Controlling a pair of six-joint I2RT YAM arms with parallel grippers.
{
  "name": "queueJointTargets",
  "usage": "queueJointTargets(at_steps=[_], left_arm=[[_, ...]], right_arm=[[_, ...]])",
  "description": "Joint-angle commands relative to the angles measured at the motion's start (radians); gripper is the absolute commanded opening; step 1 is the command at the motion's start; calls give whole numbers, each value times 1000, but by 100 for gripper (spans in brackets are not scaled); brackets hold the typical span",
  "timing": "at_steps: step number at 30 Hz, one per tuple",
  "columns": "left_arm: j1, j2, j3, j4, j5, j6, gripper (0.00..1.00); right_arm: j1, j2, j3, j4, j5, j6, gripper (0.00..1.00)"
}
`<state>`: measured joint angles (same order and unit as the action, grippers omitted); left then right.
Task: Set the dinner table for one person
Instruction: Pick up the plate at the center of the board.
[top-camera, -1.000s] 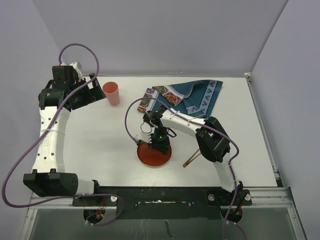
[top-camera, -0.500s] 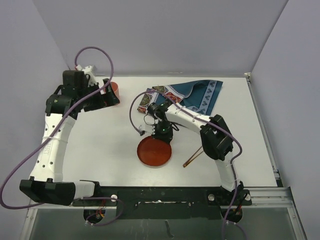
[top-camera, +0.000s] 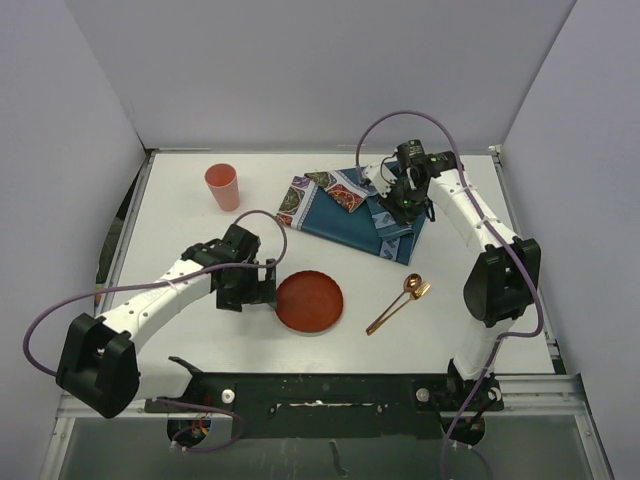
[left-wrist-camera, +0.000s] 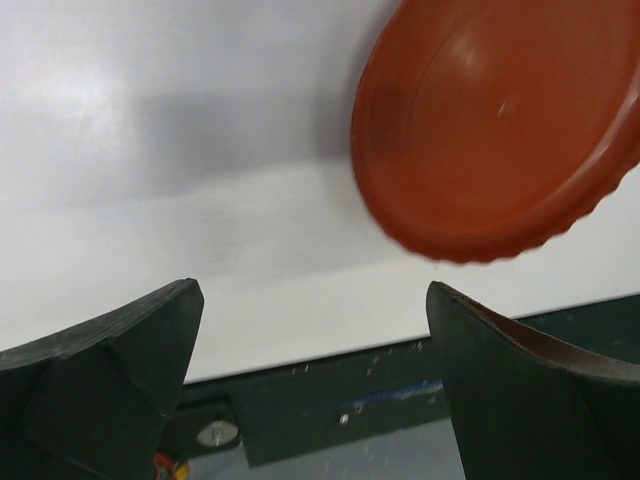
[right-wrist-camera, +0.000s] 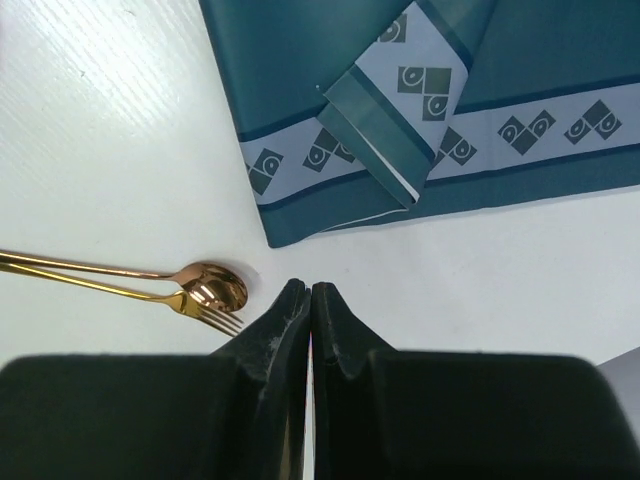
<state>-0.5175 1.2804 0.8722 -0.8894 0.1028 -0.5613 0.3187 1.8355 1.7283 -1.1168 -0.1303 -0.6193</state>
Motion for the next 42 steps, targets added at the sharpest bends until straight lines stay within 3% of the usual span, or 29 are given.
queueJointTargets(at_steps=[1,6,11,17,19,20,22,23,24,29,32,37,42], left_arm=[[2,47,17,284,-81,-46,96],[2,150,6,447,-11,-66,94],[-9,261,20,492,8,-74,73],[-9,315,38,501,12,-58,70],[-9,327,39,506,19,-57,63],[-9,330,39,509,26,-57,57],[-8,338,41,512,40,-52,34],[-9,342,45,509,42,-49,10],[-9,345,49,503,41,-48,0],[-5,329,77,433,10,-26,0],[43,224,111,352,-41,-2,0],[273,7,218,187,-81,44,0],[523,-58,257,72,-151,29,0]], right_arm=[[3,-51,-30,-13,-57,2,0],[2,-66,-69,-2,-62,5,0],[-6,-65,-81,1,-71,4,0],[-10,-56,-69,4,-81,3,0],[-9,-52,-65,6,-85,5,0],[-8,-49,-62,7,-85,6,0],[-9,-43,-58,9,-84,9,0],[-9,-38,-55,9,-84,9,0],[-9,-35,-54,9,-83,10,0],[-10,-30,-50,12,-84,12,0],[-10,-32,-51,15,-84,10,0],[-10,-31,-58,23,-88,5,0],[-12,-27,-56,26,-103,-1,0]])
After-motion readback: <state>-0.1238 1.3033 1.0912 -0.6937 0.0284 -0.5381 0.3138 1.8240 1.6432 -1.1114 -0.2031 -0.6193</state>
